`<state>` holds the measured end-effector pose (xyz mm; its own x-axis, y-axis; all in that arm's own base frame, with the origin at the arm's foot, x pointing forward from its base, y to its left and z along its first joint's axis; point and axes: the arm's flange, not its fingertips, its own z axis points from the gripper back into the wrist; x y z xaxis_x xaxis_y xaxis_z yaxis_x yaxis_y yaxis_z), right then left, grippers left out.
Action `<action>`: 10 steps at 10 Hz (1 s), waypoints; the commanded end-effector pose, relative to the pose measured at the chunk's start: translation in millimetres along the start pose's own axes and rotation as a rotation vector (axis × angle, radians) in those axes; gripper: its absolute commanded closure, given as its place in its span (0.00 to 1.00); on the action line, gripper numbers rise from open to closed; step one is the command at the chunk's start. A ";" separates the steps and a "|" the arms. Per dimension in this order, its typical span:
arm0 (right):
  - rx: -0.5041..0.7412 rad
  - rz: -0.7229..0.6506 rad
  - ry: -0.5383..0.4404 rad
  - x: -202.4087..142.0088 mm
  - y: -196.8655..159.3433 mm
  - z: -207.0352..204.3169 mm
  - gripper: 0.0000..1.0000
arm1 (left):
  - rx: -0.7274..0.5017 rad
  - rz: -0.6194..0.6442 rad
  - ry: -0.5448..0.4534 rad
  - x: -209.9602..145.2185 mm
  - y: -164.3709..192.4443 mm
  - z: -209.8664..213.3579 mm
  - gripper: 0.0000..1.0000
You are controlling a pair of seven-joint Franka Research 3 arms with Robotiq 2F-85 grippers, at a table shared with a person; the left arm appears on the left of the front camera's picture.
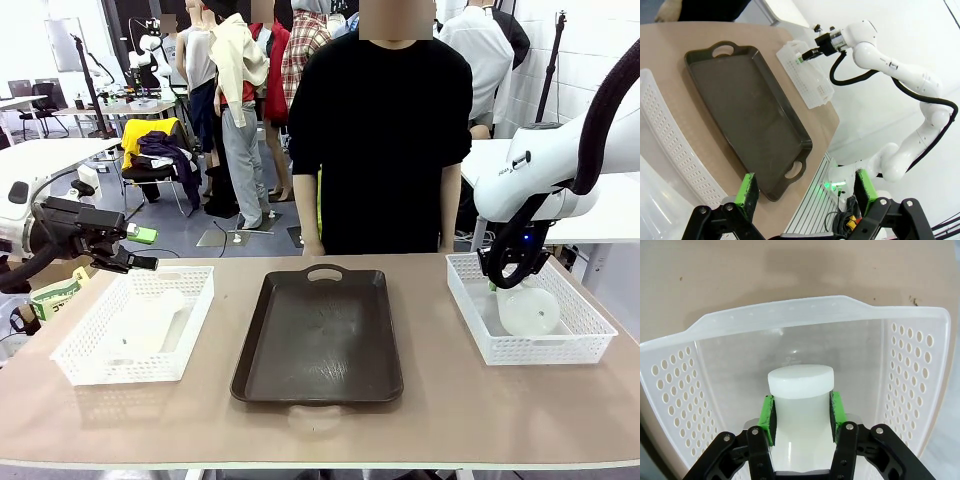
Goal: Prepare the laboratory tools.
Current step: While moving the picked Big flask to the Handle tray indicated by the person, stop as directed by the person.
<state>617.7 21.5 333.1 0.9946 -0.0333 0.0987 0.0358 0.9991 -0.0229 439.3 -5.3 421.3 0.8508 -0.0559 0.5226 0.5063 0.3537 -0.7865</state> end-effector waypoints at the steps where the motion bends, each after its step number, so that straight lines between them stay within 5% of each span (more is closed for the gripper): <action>1: 0.001 0.003 0.001 -0.4 1.8 -0.7 1.00 | -0.010 -0.006 -0.006 0.6 -0.9 1.7 0.00; 10: 0.066 -0.046 -0.127 -44.2 -15.1 149.4 1.00 | -0.010 -0.006 -0.006 0.6 -0.9 1.7 0.00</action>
<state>568.3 15.0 488.0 0.9753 -0.0747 0.2077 0.0717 0.9972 0.0218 439.4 -5.2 421.4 0.8507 -0.0560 0.5227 0.5064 0.3539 -0.7863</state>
